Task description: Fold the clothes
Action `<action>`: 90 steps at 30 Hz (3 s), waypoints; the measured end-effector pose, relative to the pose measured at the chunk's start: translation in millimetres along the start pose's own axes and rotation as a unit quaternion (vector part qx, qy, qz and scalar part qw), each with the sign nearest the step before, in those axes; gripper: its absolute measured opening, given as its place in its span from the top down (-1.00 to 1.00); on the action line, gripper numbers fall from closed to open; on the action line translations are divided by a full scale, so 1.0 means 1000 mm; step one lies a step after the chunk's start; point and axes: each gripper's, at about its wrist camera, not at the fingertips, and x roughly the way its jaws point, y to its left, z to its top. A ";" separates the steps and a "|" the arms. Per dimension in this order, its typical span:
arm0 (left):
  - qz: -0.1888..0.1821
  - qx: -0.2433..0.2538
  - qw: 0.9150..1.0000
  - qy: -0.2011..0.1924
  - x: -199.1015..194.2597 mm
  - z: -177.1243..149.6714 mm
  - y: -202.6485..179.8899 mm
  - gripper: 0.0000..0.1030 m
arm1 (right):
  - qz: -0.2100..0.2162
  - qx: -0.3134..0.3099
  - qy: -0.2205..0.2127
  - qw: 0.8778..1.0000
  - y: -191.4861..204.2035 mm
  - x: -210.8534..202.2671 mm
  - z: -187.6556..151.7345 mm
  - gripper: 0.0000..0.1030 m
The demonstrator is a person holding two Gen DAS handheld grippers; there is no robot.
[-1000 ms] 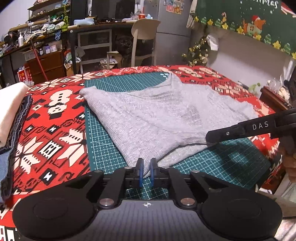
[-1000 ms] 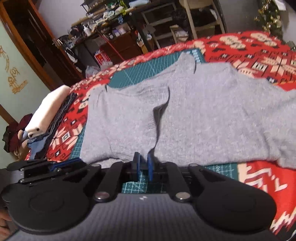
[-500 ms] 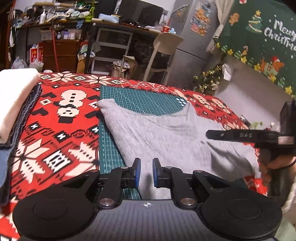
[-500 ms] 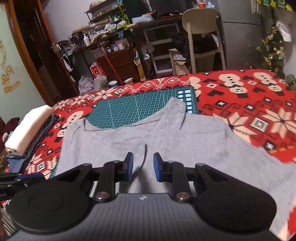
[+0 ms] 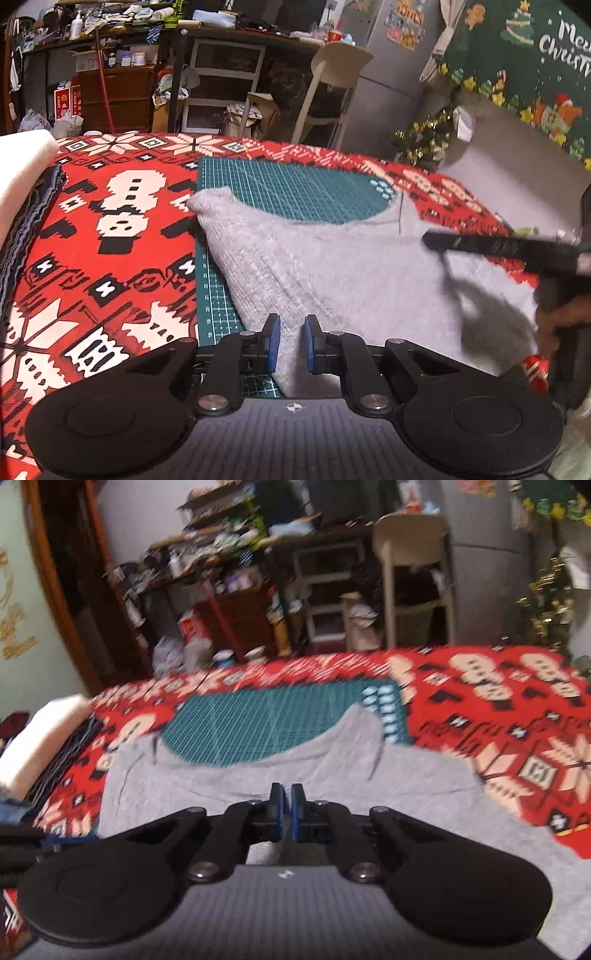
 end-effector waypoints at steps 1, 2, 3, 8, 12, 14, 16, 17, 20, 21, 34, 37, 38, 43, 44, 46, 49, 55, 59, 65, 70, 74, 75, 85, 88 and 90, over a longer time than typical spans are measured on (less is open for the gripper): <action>0.002 0.004 1.000 0.001 0.001 -0.001 -0.001 0.72 | -0.008 -0.001 0.001 1.000 -0.001 0.000 0.000 0.92; 0.004 0.008 1.000 0.003 0.003 -0.001 -0.001 0.72 | -0.018 -0.002 0.008 1.000 -0.002 0.004 -0.001 0.92; 0.005 0.009 1.000 0.004 0.003 -0.001 -0.001 0.72 | -0.024 -0.001 0.018 1.000 -0.004 0.008 -0.002 0.92; -0.001 -0.008 1.000 0.004 -0.002 0.004 0.002 0.72 | -0.035 -0.008 0.028 0.999 -0.005 0.018 -0.008 0.87; -0.009 -0.023 0.999 -0.031 -0.011 0.022 0.012 0.72 | -0.036 -0.015 0.017 0.999 -0.001 0.011 -0.006 0.81; -0.007 -0.034 0.999 -0.039 -0.006 0.034 0.020 0.73 | -0.036 -0.020 0.015 0.999 0.000 0.008 -0.004 0.87; -0.011 -0.050 0.998 -0.038 0.006 0.045 0.031 0.73 | -0.033 -0.019 0.021 0.999 -0.002 0.010 -0.003 0.91; -0.014 -0.058 0.998 -0.037 0.013 0.051 0.037 0.73 | -0.033 -0.017 0.022 0.999 -0.002 0.011 -0.003 0.91; -0.005 -0.070 0.997 -0.026 0.032 0.059 0.050 0.78 | -0.034 -0.013 0.021 0.999 -0.003 0.011 -0.002 0.91; 0.002 -0.071 0.997 -0.020 0.038 0.059 0.053 0.78 | -0.033 -0.012 0.022 0.999 -0.004 0.011 -0.002 0.91; -0.014 -0.071 0.997 -0.028 0.022 0.054 0.051 0.79 | 0.002 -0.016 0.014 1.000 0.013 0.001 0.004 0.91; -0.023 -0.055 0.998 -0.013 0.017 0.044 0.036 0.78 | 0.039 -0.022 0.023 0.999 0.033 0.001 0.003 0.91; -0.020 -0.049 0.999 -0.008 0.018 0.040 0.032 0.79 | 0.047 -0.028 0.026 0.998 0.041 0.003 0.001 0.91; 0.006 -0.042 0.999 0.000 0.023 0.026 0.026 0.78 | 0.059 -0.053 0.051 0.996 0.067 0.019 -0.014 0.91; 0.008 -0.044 0.999 0.000 0.022 0.026 0.027 0.78 | 0.051 -0.058 0.056 0.995 0.066 0.021 -0.017 0.91; 0.005 -0.046 0.999 -0.003 0.016 0.025 0.027 0.79 | 0.037 -0.063 0.062 0.995 0.059 0.021 -0.023 0.91; -0.012 -0.040 0.999 -0.005 0.003 0.021 0.023 0.80 | 0.028 -0.056 0.057 0.996 0.046 0.004 -0.027 0.91; -0.076 -0.025 0.996 0.029 -0.010 -0.002 -0.003 0.79 | 0.071 -0.046 0.063 0.994 0.046 -0.031 -0.040 0.89; -0.066 -0.002 0.997 0.043 -0.009 -0.021 -0.015 0.81 | 0.082 -0.072 0.083 0.990 0.057 -0.039 -0.058 0.89; -0.051 -0.003 0.998 0.044 -0.016 -0.023 -0.009 0.88 | 0.058 -0.071 0.082 0.992 0.040 -0.059 -0.068 0.95; -0.067 -0.003 0.997 0.030 -0.023 -0.018 -0.014 0.88 | 0.048 -0.052 0.070 0.995 0.029 -0.070 -0.062 0.86; -0.068 -0.002 0.997 0.026 -0.013 -0.011 -0.018 0.88 | 0.056 -0.052 0.049 0.996 0.035 -0.059 -0.047 0.82; -0.064 -0.002 0.998 0.027 -0.009 -0.009 -0.019 0.88 | 0.060 -0.055 0.046 0.996 0.038 -0.053 -0.044 0.82; -0.055 -0.019 0.998 0.036 -0.001 -0.011 -0.007 0.88 | 0.011 -0.030 0.055 0.998 0.003 -0.037 -0.046 0.91; -0.060 -0.029 0.997 0.031 -0.003 -0.009 -0.007 0.88 | 0.018 -0.013 0.046 0.999 -0.003 -0.046 -0.044 0.80; -0.066 -0.026 0.997 0.025 -0.005 -0.006 -0.012 0.88 | 0.030 -0.011 0.039 0.999 0.001 -0.050 -0.041 0.80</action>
